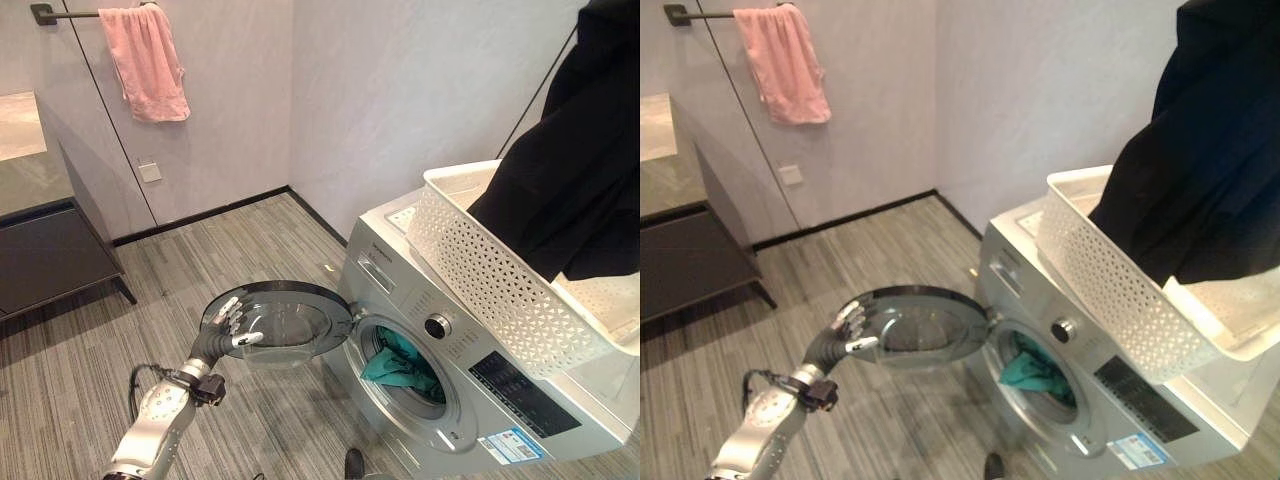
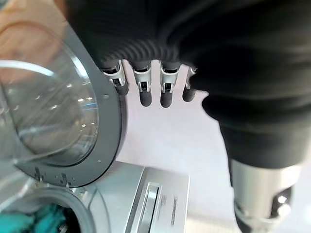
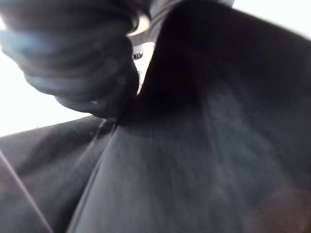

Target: Grab the laundry basket,head to the washer,open it,put in the laundry and shut it.

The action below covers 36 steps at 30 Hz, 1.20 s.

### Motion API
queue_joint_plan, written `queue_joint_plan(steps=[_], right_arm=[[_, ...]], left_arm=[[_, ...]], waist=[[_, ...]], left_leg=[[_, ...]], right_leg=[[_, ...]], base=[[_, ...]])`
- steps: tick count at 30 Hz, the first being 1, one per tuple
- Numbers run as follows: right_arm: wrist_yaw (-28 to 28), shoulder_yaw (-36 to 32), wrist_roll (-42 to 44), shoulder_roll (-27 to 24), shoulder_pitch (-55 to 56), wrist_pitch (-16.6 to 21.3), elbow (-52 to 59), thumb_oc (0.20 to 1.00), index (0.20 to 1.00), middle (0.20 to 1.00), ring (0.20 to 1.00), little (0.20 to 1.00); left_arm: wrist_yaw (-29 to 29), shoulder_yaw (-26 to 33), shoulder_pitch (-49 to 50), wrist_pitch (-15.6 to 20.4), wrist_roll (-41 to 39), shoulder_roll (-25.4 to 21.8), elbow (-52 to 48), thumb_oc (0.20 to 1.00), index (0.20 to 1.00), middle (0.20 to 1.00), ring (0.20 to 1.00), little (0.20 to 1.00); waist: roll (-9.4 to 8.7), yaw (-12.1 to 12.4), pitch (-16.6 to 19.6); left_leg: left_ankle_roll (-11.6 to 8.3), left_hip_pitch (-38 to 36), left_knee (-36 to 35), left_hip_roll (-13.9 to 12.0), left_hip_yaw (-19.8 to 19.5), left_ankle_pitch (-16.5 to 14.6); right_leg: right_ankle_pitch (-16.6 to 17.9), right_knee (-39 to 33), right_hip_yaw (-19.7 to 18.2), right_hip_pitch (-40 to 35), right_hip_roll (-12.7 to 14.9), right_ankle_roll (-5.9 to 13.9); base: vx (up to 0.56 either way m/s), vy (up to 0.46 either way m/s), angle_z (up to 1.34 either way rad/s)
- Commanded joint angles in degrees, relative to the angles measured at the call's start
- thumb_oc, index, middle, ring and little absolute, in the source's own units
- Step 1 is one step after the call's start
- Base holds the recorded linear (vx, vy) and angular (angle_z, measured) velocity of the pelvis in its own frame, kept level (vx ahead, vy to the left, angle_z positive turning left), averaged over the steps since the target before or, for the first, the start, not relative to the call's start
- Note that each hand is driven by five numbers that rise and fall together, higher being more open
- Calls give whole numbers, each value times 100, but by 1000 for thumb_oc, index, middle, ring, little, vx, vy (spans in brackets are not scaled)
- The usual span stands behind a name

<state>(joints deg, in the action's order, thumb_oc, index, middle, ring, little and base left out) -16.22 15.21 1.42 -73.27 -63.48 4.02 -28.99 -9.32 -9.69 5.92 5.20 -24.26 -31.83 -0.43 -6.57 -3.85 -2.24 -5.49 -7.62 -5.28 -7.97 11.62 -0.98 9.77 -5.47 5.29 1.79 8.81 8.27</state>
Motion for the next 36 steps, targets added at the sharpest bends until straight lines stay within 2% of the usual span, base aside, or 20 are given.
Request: queue_joint_plan(steps=[1, 4, 6, 7, 8, 10, 12, 14, 18, 23, 24, 25, 26, 27, 28, 29, 30, 32, 33, 36], right_arm=[[-189, 245, 65, -3, -773, 16, -296, 200, 200, 200, 200, 200], [-85, 444, 127, 181, -986, -104, -356, 200, 200, 200, 200, 200], [-88, 552, 170, 259, -1128, -139, -431, 200, 200, 200, 200, 200], [-68, 691, 215, 450, -1228, -208, -483, 200, 200, 200, 200, 200], [-72, 705, 216, 420, -1266, -214, -491, 200, 200, 200, 200, 200], [-65, 841, 242, 590, -1392, -291, -509, 200, 200, 200, 200, 200], [-47, 1028, 292, 805, -1511, -359, -521, 200, 200, 200, 200, 200], [-34, 1202, 335, 945, -1639, -409, -543, 200, 200, 200, 200, 200], [-40, 1453, 521, 1055, -1772, -434, -687, 200, 200, 200, 200, 200], [9, 1459, 702, 982, -1661, -350, -594, 200, 200, 200, 200, 200], [543, 1738, 850, 671, -1404, -298, -274, 200, 200, 200, 200, 200], [809, 1907, 931, 497, -1303, -305, -160, 200, 200, 200, 200, 200], [818, 1921, 939, 490, -1316, -304, -163, 495, 495, 495, 495, 495], [1234, 2190, 1067, 222, -1185, -327, -7, 705, 705, 705, 705, 705], [1661, 2430, 1197, -188, -988, -330, 349, 1000, 1000, 1000, 1000, 1000], [1780, 2452, 1330, -464, -850, -354, 452, 1000, 1000, 1000, 1000, 1000], [2302, 2175, 1712, -1061, 93, -310, 815, 1000, 1000, 1000, 1000, 1000], [2808, 1667, 1985, -1541, 1153, -343, 1198, 1000, 1000, 1000, 1000, 1000], [2994, 1197, 2037, -1717, 1834, -390, 1411, 1000, 1000, 1000, 1000, 1000], [3475, 419, 2126, -1995, 3220, -493, 1593, 1000, 1000, 1000, 1000, 1000]], left_arm=[[101, -64, -917, 342, 660, -408, -673, 1000, 1000, 1000, 1000, 1000], [288, -425, -2078, 287, 1212, -343, -773, 1000, 1000, 1000, 1000, 1000], [361, -682, -2682, 242, 1333, -225, -556, 1000, 1000, 1000, 1000, 1000], [532, -1063, -3549, 138, 1512, -17, -166, 1000, 1000, 1000, 1000, 1000], [563, -1115, -3654, 159, 1525, 22, -75, 1000, 1000, 1000, 1000, 1000], [802, -1581, -4692, 55, 1671, 369, 666, 1000, 1000, 1000, 1000, 1000], [960, -2074, -5605, -79, 1636, 978, 1677, 1000, 1000, 1000, 1000, 1000], [1146, -2383, -6272, -178, 1658, 1369, 2471, 1000, 1000, 1000, 1000, 1000], [1162, -2740, -6781, -248, 1744, 1698, 2903, 1000, 1000, 1000, 1000, 1000], [1158, -2854, -6905, -248, 1752, 1823, 2944, 1000, 1000, 1000, 1000, 1000], [1121, -2846, -6891, -240, 1726, 1774, 2863, 1000, 1000, 1000, 1000, 1000], [1080, -2844, -6862, -227, 1707, 1677, 2762, 1000, 1000, 1000, 1000, 1000], [1077, -2837, -6857, -235, 1707, 1677, 2749, 1000, 1000, 1000, 1000, 1000], [1029, -2824, -6784, -221, 1693, 1524, 2581, 1000, 1000, 1000, 1000, 1000], [943, -2707, -6545, -175, 1618, 1230, 2123, 1000, 1000, 1000, 1000, 1000], [882, -2659, -6400, -212, 1592, 1101, 1891, 1000, 1000, 1000, 1000, 1000], [662, -2305, -5699, -206, 1516, 512, 1144, 1000, 1000, 1000, 1000, 1000], [401, -1898, -4922, -183, 1375, -18, 516, 1000, 1000, 1000, 1000, 1000], [292, -1717, -4513, -204, 1309, -223, 218, 1000, 1000, 1000, 1000, 1000], [63, -1062, -3335, -173, 1228, -625, -381, 1000, 1000, 1000, 1000, 1000]], waist=[[-234, 18, 191], [-206, -78, 276], [-204, -109, 263], [-158, -182, 319], [-169, -163, 279], [-131, -220, 289], [-69, -289, 286], [-10, -339, 262], [104, -379, 219], [109, -377, 177], [83, -386, 148], [66, -390, 130], [74, -388, 132], [50, -389, 111], [23, -392, 74], [48, -402, 82], [70, -433, 34], [57, -450, -2], [33, -445, 7], [-26, -432, -66]], left_leg=[[355, 75, 567, 143, -449, -805], [359, 15, 530, 140, -461, -846], [349, 37, 532, 150, -457, -798], [347, -14, 510, 143, -456, -844], [344, 14, 518, 154, -458, -797], [336, 17, 510, 167, -459, -780], [326, 8, 504, 170, -456, -771], [321, 6, 500, 166, -451, -748], [311, -20, 490, 128, -416, -758], [278, 30, 499, 103, -412, -680], [246, 52, 487, 62, -412, -640], [236, 65, 486, 54, -412, -626], [235, 66, 485, 52, -412, -626], [220, 80, 487, 41, -404, -606], [201, 93, 486, 23, -391, -583], [191, 68, 474, -6, -392, -626], [158, 100, 469, -40, -386, -586], [131, 142, 466, -49, -385, -518], [117, 128, 453, -82, -399, -555], [81, 172, 460, -122, -423, -537]], right_leg=[[-314, 350, -228, 122, 347, 326], [-370, 359, -236, 104, 330, 336], [-340, 371, -239, 129, 337, 324], [-376, 365, -241, 96, 328, 333], [-341, 374, -236, 119, 339, 319], [-335, 385, -222, 127, 338, 315], [-340, 404, -210, 132, 332, 314], [-330, 409, -210, 153, 325, 311], [-382, 396, -249, 175, 282, 316], [-377, 401, -256, 206, 276, 272], [-421, 394, -253, 212, 259, 252], [-425, 391, -253, 222, 253, 248], [-426, 392, -254, 225, 251, 248], [-427, 389, -250, 230, 247, 241], [-432, 383, -234, 236, 244, 238], [-473, 374, -216, 205, 222, 250], [-469, 359, -183, 206, 209, 245], [-442, 351, -157, 225, 216, 236], [-486, 327, -113, 185, 196, 245], [-502, 307, -56, 170, 183, 240]], base=[[0, 0, 0], [0, 0, 0], [-17, -6, 1], [-34, -13, 0], [0, 0, 0], [-17, -9, 0], [0, 0, 0], [0, 0, 0], [-1, -8, -6], [-7, -17, -3], [-7, -49, -1], [-6, -50, 1], [0, 0, 0], [0, 0, 0], [0, 0, 0], [31, -28, 4], [0, 0, 0], [12, -6, -4], [0, 0, 0], [20, -8, 4]])
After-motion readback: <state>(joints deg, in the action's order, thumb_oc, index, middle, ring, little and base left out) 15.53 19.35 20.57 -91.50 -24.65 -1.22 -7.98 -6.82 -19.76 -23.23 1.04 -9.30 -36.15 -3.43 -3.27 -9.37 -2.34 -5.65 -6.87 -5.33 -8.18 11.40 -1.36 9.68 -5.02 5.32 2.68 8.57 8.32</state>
